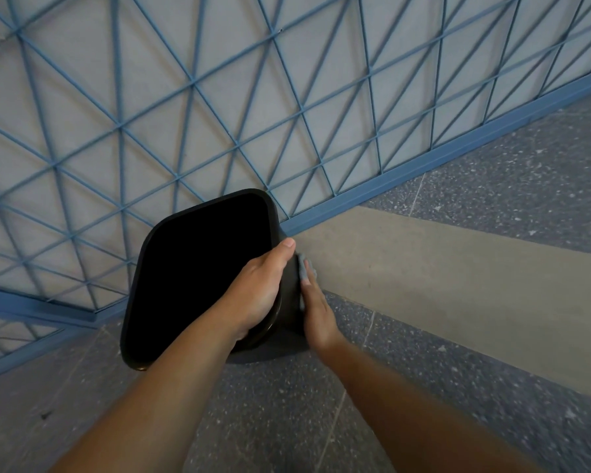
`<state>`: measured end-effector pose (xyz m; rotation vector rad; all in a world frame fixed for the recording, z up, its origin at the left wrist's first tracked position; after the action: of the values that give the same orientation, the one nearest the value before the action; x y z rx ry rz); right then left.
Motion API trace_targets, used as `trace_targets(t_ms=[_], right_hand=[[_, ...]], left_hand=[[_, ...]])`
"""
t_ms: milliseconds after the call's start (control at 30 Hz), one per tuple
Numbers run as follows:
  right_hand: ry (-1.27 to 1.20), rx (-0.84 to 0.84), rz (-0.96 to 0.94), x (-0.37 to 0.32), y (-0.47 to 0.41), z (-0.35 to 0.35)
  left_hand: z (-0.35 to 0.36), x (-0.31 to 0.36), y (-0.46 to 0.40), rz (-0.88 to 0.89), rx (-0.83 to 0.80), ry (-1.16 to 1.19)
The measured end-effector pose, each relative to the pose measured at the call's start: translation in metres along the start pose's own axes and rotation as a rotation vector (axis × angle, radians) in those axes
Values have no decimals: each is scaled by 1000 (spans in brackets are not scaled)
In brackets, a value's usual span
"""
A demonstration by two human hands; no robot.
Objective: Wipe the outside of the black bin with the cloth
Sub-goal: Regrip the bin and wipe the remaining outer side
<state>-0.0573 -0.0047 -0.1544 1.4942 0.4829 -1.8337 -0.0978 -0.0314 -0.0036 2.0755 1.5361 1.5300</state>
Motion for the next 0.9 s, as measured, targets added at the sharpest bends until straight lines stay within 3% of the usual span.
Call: trace_targets(t_ms=[133,300,467,600,767,900], right_hand=[[-51,25,-145,-7,25,12],[-28,26,5,12,4,-1],[-59,83,-115,12,52,15],[-46,61,54,26,19,-1],[-42,54,-101,3,33,11],[-24,34,5,19,21,2]], left_hand=[[-1,3,1,11,16,2],[-1,3,2,8,20,14],[0,4,4,18,15,-20],[-1,4,3,28,15,-3],[-3,2,1,28,2,-7],[-1,4,3,29,7,-11]])
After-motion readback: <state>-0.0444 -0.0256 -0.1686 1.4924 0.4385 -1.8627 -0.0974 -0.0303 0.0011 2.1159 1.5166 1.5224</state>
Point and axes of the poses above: each hand's wrist, its own y-axis away from the middle knuckle, its own z-axis out of the palm, x = y × z, the point moved 10 cm from there along -y, towards the middle knuckle, and after that the axes turned 8 degrees about -z, right-handed, at the moved point
